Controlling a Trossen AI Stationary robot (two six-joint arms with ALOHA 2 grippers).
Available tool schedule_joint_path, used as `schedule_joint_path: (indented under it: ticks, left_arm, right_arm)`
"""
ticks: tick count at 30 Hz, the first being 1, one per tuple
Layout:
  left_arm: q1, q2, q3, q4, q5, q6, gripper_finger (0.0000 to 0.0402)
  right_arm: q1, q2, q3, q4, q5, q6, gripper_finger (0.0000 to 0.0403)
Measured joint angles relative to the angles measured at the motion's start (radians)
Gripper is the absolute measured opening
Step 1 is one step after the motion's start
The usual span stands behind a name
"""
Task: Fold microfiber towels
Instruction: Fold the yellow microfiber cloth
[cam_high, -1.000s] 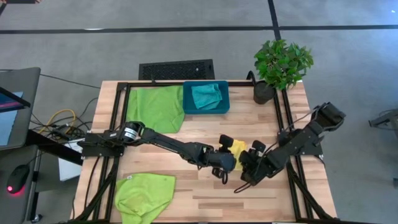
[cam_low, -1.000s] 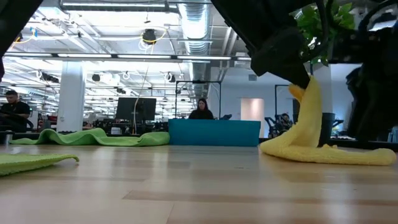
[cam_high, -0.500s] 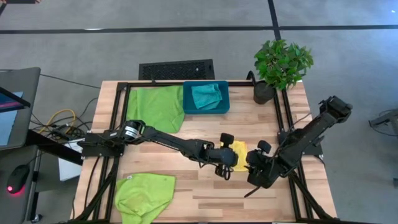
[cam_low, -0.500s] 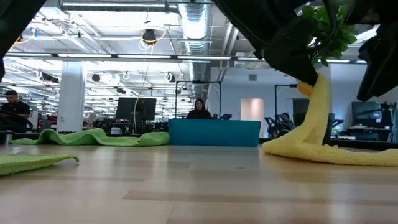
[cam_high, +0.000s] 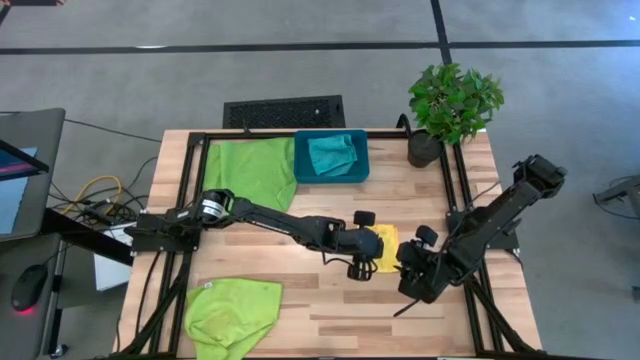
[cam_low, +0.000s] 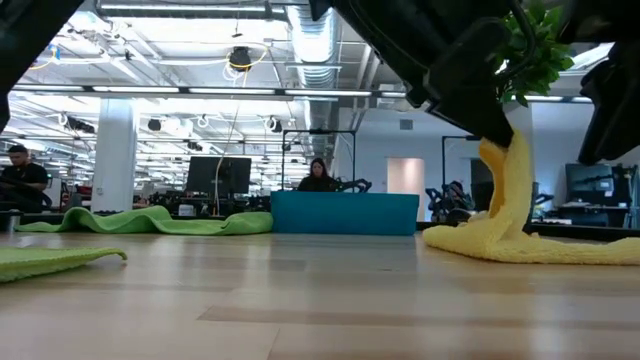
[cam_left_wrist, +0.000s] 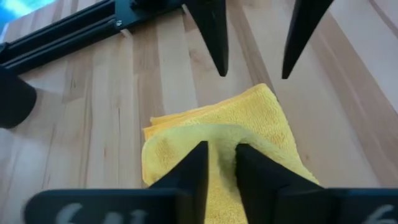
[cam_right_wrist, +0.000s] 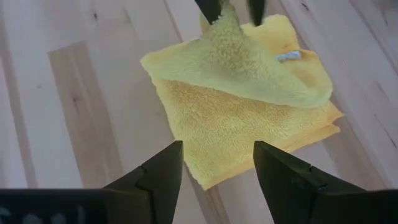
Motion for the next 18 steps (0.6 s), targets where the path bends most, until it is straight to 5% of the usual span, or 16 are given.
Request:
schedule_joint_path:
  ticks: [10, 18]
  left_arm:
    - [0.005, 0.0, 0.0, 0.035, 0.0, -0.005, 0.0168]
    - [0.005, -0.001, 0.0, 0.117, 0.0, 0.068, 0.0183]
  right_arm:
    - [0.0, 0.0, 0.0, 0.0, -0.001, 0.001, 0.0221]
    - [0.0, 0.0, 0.0, -0.001, -0.001, 0.0, 0.0221]
